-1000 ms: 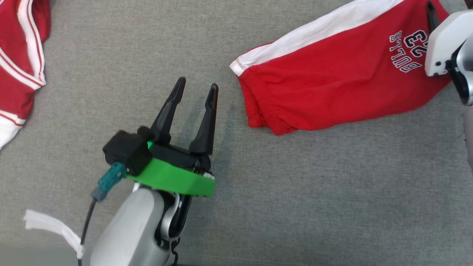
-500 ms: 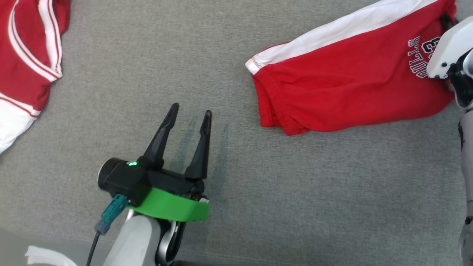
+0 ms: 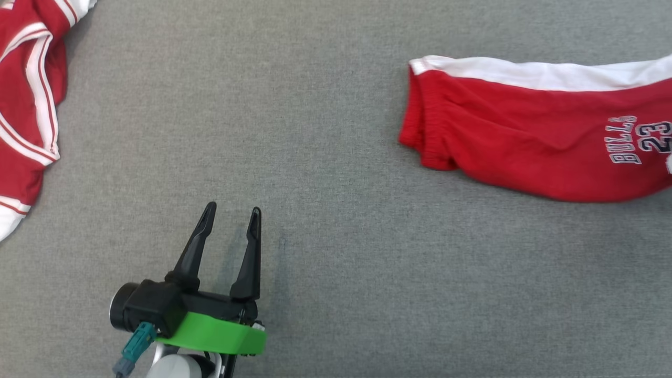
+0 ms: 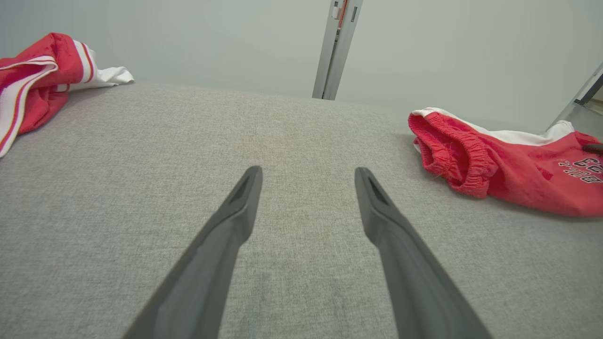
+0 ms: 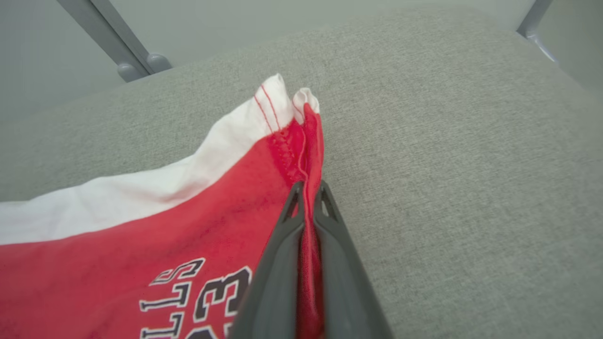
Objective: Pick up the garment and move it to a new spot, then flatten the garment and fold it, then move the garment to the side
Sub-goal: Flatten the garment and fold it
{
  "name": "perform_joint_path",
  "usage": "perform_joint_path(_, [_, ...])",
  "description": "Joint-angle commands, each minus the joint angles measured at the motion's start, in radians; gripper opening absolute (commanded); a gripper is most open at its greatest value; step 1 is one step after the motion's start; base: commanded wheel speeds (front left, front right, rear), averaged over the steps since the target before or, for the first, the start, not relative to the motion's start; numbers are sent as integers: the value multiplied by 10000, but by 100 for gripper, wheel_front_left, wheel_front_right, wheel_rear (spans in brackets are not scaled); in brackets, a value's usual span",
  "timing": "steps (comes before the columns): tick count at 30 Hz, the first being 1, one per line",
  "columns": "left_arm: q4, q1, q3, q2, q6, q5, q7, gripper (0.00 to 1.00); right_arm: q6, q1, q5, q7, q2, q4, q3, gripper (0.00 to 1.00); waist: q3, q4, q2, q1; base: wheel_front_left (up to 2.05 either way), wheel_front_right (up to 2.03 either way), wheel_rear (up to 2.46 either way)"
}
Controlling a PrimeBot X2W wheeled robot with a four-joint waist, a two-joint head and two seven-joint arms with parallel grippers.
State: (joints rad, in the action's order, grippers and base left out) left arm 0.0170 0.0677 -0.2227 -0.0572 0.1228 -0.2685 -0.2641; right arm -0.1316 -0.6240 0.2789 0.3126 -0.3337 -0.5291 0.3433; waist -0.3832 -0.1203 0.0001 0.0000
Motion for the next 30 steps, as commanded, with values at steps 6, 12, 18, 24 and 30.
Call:
perform_joint_path(6, [199,-406,110,41,67,-49,-2,100,14,-136,-348,-183,339,538,181,0,555,-44,-1,0,0,0,0])
perform_joint_path(12, [317,-505,14,63,85,-235,0,100,14,-141,-46,97,1286,1534,-1458,0,718,-229,-1,0,0,0,0])
perform_joint_path(18, [537,-388,-156,65,83,-301,0,100,17,-165,-17,234,2305,1278,-3072,0,779,-379,-1,0,0,0,0])
perform_joint_path(24, [717,-292,-222,62,86,-365,-1,100,15,-70,-15,-259,2642,431,-3850,0,886,-648,-1,0,0,0,0])
perform_joint_path(30, [870,-581,-262,63,84,-371,-1,100,15,-227,1,-731,2741,-205,-4061,0,988,-684,-1,0,0,0,0])
